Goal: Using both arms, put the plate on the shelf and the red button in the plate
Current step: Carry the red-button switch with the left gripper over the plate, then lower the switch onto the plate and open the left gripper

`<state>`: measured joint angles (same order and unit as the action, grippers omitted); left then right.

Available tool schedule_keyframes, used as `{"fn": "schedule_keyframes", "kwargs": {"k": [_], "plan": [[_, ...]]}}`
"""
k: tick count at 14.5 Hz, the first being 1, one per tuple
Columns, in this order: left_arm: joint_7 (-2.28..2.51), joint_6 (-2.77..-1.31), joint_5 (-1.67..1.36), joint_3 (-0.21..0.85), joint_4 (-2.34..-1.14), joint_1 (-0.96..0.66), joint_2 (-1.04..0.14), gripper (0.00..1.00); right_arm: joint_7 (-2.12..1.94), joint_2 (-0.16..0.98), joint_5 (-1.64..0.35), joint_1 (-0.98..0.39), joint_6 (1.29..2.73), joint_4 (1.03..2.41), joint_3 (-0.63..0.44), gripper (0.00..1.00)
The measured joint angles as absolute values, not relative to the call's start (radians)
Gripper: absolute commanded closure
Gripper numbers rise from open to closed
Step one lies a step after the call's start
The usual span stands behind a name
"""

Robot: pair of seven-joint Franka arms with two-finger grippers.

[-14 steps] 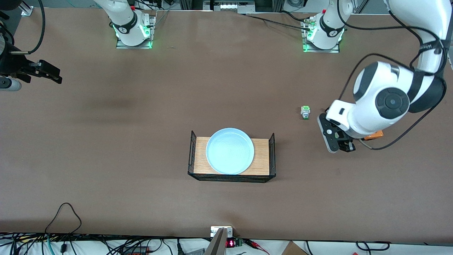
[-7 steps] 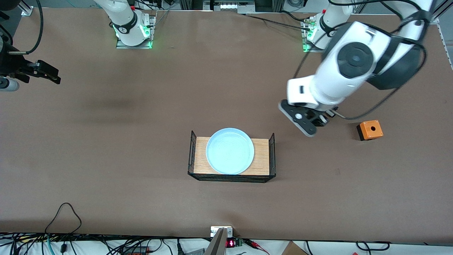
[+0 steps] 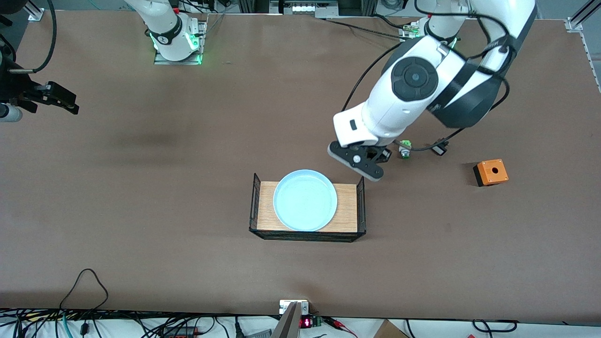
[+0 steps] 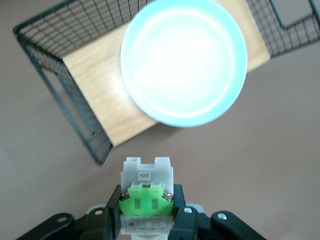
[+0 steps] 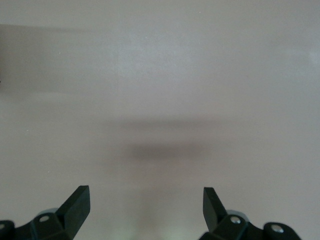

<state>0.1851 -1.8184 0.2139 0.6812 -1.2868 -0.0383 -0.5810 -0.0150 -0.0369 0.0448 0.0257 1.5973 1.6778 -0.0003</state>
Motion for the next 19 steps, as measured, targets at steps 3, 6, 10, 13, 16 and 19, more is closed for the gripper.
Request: {"fn": "schedule_keyframes", "kwargs": {"k": [3, 6, 10, 13, 16, 19], "plan": [[0.191, -1.931, 0.214, 0.637, -1.276, -0.07, -0.64, 0.76, -0.015, -0.037, 0.045, 0.026, 1.597, 1.678, 0.0, 0.0], [0.192, -1.996, 0.214, 0.542, -1.236, -0.169, -0.687, 0.76, -0.015, -0.037, 0.045, 0.026, 1.597, 1.678, 0.0, 0.0], [0.207, -2.048, 0.214, 0.393, -1.164, -0.344, -0.727, 0.76, -0.015, -0.037, 0.045, 0.026, 1.599, 1.678, 0.0, 0.0], [0.218, -2.1, 0.214, 0.356, -1.154, -0.391, -0.753, 0.76, -0.015, -0.037, 0.045, 0.026, 1.599, 1.678, 0.0, 0.0], [0.218, -2.141, 0.214, 0.346, -1.15, -0.39, -0.777, 0.75, -0.015, -0.037, 0.045, 0.026, 1.599, 1.678, 0.0, 0.0], [0.218, -2.185, 0.214, 0.34, -1.148, -0.39, -0.796, 0.74, -0.015, -0.037, 0.045, 0.026, 1.599, 1.678, 0.0, 0.0]]}}
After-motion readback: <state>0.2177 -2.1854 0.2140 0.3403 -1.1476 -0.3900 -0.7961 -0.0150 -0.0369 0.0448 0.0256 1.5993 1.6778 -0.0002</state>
